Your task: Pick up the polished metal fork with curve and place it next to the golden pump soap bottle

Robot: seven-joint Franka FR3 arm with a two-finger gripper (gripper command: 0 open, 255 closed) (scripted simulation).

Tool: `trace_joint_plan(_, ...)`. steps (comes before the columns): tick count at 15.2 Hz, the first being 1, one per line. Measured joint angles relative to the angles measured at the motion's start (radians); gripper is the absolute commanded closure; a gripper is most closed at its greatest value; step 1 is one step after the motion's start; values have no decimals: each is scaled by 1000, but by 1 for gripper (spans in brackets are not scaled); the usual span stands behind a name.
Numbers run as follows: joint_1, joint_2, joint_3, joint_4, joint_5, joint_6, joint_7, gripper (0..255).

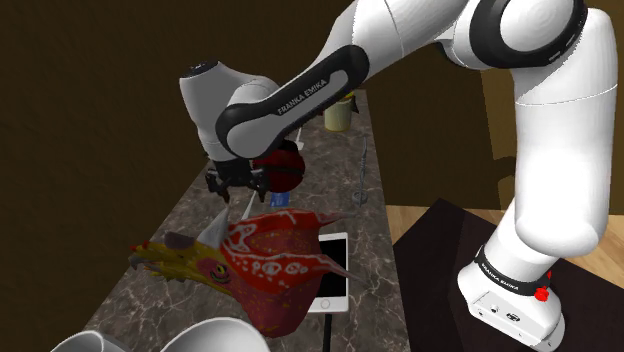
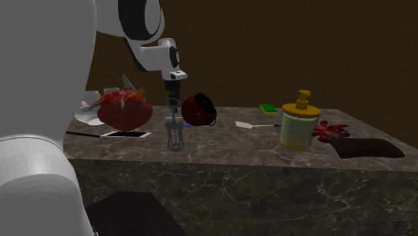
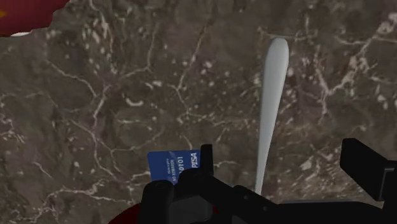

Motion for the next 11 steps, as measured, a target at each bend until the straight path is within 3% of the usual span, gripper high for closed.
trace_joint_plan(11,24,70,-28,-14,-48,70,41,0)
